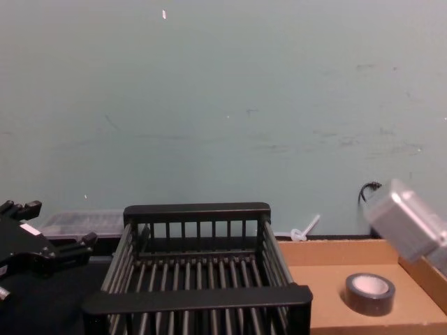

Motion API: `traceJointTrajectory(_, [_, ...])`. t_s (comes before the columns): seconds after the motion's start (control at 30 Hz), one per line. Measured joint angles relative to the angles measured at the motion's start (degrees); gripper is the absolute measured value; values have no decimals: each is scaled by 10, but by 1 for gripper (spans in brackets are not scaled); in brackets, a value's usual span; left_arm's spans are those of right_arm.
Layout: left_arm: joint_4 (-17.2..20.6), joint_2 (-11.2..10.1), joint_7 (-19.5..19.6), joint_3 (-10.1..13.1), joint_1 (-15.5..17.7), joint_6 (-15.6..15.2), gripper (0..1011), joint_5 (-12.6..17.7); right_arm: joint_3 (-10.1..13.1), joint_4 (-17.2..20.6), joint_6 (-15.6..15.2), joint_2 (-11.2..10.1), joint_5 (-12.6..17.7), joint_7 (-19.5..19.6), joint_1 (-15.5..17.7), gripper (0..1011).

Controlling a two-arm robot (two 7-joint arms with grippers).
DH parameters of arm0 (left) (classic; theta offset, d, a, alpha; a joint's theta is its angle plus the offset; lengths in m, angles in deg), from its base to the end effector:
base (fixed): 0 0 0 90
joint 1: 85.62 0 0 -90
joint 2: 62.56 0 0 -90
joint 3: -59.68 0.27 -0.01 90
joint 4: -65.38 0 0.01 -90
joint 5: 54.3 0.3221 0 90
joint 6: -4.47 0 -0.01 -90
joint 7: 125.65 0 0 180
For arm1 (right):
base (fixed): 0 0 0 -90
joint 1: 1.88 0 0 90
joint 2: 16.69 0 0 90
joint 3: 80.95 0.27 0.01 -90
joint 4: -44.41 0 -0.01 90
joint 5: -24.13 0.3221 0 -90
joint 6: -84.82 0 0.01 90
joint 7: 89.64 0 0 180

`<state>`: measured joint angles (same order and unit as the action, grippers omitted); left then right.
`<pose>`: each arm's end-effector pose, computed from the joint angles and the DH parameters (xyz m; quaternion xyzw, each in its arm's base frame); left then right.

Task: Pick up the white tape and place it into the black box , Pick up the silver tape and place it into the brown box.

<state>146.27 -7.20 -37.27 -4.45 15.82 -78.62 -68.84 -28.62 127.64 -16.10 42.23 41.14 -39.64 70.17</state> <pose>0.3674 0.0678 -0.2887 0.1415 -0.1325 0.5799 0.7913 0.3720 0.0118 -0.2807 -0.2322 0.0293 -0.1914 0.9532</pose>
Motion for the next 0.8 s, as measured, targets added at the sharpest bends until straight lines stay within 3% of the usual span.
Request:
traceJointTrajectory(0.37, [0,0,0,0,0,0,1001,0,-26,-12,-22,2,-9,-9,-23,1002])
traceJointTrajectory(0.8, [0,0,0,0,0,0,1001,0,-35,-15,-27,0,-10,-8,-28,1002])
